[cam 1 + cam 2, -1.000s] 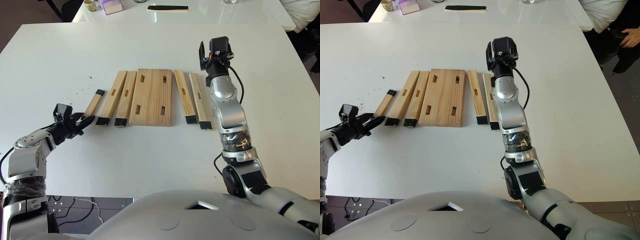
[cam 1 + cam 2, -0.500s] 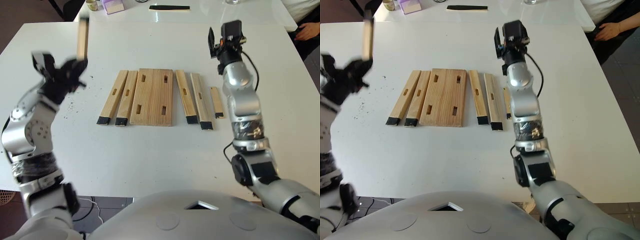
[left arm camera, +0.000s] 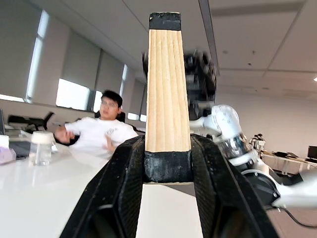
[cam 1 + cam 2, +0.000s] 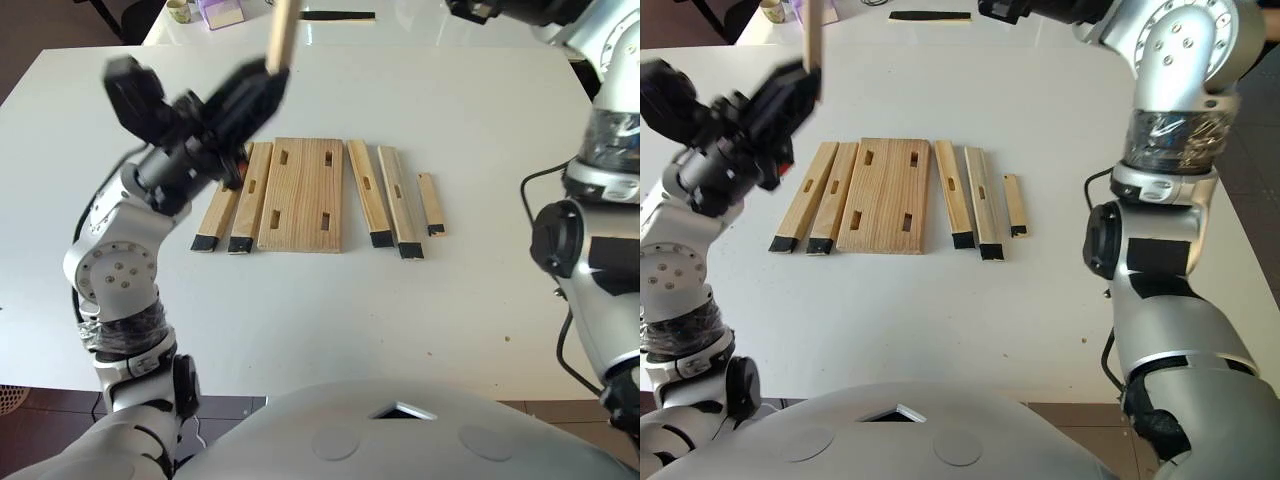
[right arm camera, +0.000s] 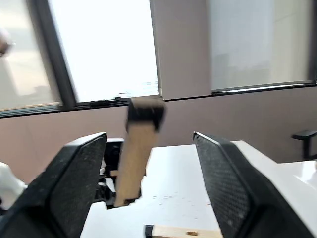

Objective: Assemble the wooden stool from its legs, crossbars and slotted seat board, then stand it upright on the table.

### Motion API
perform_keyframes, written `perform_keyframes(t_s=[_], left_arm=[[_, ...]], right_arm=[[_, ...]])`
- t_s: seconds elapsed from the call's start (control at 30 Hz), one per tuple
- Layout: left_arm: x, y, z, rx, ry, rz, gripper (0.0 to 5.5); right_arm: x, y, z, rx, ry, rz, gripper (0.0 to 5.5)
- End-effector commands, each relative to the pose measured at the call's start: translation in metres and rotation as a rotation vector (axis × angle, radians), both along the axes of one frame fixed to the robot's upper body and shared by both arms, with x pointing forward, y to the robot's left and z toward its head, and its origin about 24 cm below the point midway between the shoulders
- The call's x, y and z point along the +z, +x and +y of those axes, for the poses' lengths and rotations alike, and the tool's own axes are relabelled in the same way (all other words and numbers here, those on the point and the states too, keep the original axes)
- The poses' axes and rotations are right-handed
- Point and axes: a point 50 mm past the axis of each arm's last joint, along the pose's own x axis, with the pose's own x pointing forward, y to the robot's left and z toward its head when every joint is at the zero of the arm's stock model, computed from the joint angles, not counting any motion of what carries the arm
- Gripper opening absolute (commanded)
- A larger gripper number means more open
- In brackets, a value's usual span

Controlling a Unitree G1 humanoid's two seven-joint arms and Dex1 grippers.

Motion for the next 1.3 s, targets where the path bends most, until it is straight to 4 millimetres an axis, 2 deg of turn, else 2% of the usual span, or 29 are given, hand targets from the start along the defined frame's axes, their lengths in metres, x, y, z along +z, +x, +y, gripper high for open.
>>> perform_keyframes(t_s=[0.03,0.3,0.73,0.93,1.03,1.07,1.13,1.17,1.3], left_arm=[[-0.002,-0.001,-0.006,-0.080,0.069,-0.018,1.30],[-0.003,-0.001,-0.007,-0.106,0.089,-0.026,1.30],[-0.008,-0.001,-0.008,-0.093,0.115,-0.007,1.30],[-0.008,0.002,-0.007,-0.065,0.114,-0.007,1.30],[-0.014,0.011,-0.010,0.007,0.120,0.035,1.30],[-0.017,0.014,-0.012,0.024,0.121,0.053,1.67],[-0.028,0.016,-0.018,0.054,0.117,0.108,2.01],[-0.035,0.017,-0.022,0.085,0.124,0.134,2.22],[-0.066,0.018,-0.028,0.265,0.192,0.220,2.26]], right_arm=[[0.002,-0.005,-0.002,0.097,-0.026,0.041,3.26],[-0.004,-0.010,0.006,0.168,-0.093,0.046,3.26],[-0.016,-0.013,0.006,0.179,-0.162,0.039,1.33],[-0.020,-0.012,0.000,0.168,-0.181,0.031,1.32],[-0.020,-0.011,-0.001,0.142,-0.172,0.011,1.32],[-0.020,-0.009,-0.001,0.122,-0.171,0.000,1.32],[-0.023,-0.004,-0.004,0.059,-0.175,-0.035,1.32],[-0.026,0.001,-0.008,0.018,-0.186,-0.051,1.32],[-0.053,0.025,-0.031,-0.132,-0.373,-0.184,1.32]])
